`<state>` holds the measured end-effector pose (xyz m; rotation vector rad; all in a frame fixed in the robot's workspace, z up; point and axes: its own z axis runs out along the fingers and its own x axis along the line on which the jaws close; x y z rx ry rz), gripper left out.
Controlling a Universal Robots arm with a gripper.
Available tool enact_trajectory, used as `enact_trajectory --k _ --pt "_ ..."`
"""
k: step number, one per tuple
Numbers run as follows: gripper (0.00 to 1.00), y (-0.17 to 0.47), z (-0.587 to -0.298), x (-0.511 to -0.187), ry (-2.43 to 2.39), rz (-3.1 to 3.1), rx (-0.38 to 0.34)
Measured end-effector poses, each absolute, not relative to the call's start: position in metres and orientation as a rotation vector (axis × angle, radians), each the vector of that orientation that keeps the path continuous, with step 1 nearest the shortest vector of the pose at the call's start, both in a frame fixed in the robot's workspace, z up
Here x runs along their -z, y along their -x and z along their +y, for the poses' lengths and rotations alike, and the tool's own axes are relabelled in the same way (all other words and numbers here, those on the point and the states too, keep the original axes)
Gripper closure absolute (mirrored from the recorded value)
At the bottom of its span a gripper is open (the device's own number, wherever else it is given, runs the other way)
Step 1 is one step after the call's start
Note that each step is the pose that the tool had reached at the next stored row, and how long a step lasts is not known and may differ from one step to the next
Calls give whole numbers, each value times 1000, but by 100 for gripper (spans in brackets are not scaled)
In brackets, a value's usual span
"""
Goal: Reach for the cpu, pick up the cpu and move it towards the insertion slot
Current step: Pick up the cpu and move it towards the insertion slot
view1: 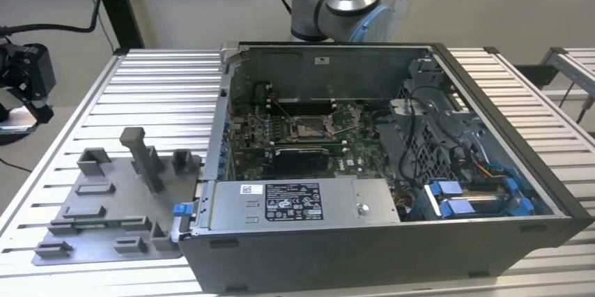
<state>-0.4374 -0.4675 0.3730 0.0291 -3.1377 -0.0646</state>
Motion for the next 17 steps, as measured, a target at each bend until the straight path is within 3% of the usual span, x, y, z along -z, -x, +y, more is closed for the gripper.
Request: enact_trajectory --k 17 --pt "100 430 -468 -382 -29 -3138 64"
